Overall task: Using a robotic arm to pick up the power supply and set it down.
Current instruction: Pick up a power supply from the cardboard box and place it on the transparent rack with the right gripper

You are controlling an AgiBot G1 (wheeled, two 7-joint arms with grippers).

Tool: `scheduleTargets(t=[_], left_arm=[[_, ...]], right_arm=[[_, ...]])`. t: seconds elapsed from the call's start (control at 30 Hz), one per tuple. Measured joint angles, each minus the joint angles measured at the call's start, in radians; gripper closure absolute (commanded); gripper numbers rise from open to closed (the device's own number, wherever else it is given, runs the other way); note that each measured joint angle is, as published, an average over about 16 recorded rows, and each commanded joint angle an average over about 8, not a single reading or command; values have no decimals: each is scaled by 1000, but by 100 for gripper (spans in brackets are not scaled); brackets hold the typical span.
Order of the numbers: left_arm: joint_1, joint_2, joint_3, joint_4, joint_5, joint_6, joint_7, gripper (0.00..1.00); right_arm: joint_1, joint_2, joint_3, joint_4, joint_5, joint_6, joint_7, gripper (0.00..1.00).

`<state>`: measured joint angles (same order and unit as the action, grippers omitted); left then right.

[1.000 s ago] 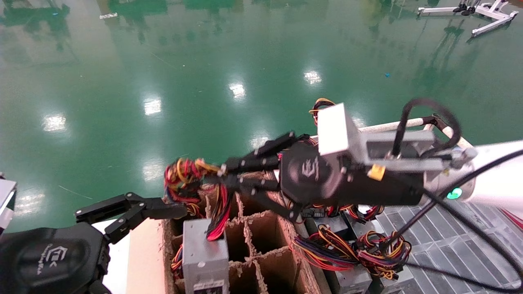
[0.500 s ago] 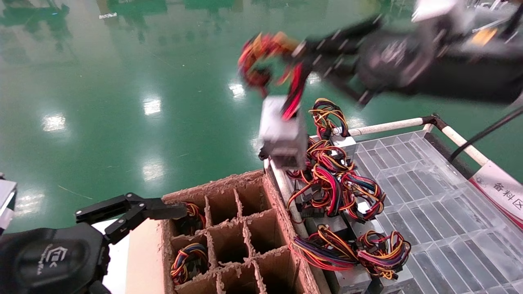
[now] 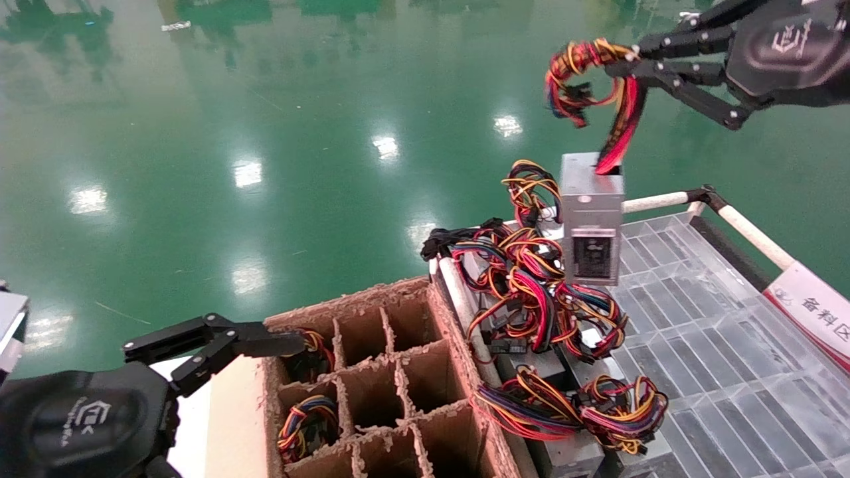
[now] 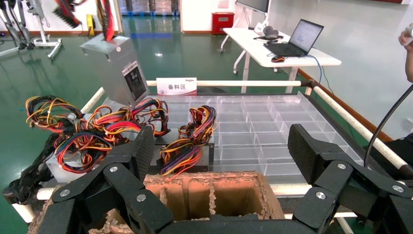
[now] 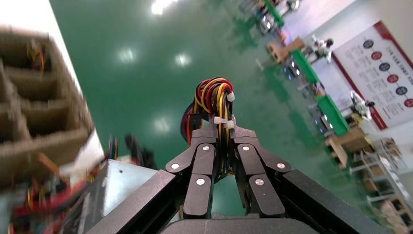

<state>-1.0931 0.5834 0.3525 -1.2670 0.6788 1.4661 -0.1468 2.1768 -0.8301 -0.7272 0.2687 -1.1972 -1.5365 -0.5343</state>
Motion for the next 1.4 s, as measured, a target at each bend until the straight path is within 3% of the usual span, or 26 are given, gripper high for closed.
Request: scheduleTargets(t=[0.33,0.7,1.4], left_arm=[[0,0,0,0,0,0,0,0],[0,0,0,0,0,0,0,0],[0,0,1,0,0,0,0,0]], right_arm=[[76,-6,-59,-86,-112,55,-164,100],[67,-62,-95,-165,-175,177,-320,100],[-44,-183,-91,-255,-174,389,-391,100]])
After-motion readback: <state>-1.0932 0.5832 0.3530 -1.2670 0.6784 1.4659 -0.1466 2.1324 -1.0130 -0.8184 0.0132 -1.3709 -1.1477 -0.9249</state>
